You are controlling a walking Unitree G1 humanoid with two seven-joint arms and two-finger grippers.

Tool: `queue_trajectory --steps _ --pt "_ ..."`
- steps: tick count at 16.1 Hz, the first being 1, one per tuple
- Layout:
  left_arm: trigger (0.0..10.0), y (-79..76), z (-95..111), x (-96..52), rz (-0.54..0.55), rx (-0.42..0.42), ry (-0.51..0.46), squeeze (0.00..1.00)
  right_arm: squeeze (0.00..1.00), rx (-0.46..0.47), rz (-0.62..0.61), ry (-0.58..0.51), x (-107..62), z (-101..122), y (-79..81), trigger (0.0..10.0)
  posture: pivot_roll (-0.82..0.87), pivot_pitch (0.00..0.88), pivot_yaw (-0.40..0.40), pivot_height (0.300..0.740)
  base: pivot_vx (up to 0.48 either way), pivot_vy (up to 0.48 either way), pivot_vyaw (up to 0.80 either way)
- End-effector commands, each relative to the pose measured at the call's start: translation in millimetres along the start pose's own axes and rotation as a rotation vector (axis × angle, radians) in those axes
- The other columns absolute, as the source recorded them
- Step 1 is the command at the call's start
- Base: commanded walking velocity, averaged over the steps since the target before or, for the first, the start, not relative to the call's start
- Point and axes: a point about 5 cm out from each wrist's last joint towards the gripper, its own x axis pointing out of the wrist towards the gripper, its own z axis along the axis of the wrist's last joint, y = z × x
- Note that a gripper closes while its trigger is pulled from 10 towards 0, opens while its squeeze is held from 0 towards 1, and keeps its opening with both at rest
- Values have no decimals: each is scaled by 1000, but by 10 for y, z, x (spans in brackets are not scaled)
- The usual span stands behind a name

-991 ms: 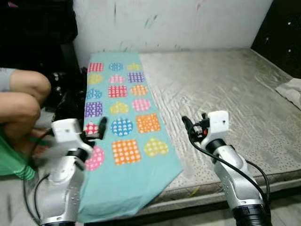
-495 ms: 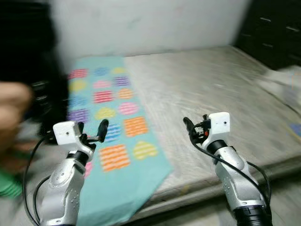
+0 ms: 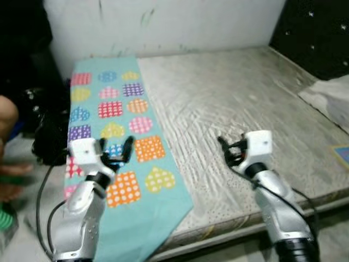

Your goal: Clean up the room

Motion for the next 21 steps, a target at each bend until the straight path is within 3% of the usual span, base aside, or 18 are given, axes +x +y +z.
queue_trajectory --steps 1,6,14,21 --pt "10000 87 18 -38 32 16 6 0 0 0 20 -10 14 21 57 10000 -125 0 -14 740 0 0 0" --pt "10000 116 3 -28 56 3 17 0 0 -8 25 -8 15 13 66 10000 -123 0 -12 740 0 112 0" --pt "10000 127 0 -21 74 -2 20 0 0 -10 32 2 24 2 75 10000 -126 0 -12 740 0 480 0" --pt "10000 151 68 30 116 32 -10 0 0 -18 77 12 81 1 124 10000 -130 0 -8 740 0 0 0"
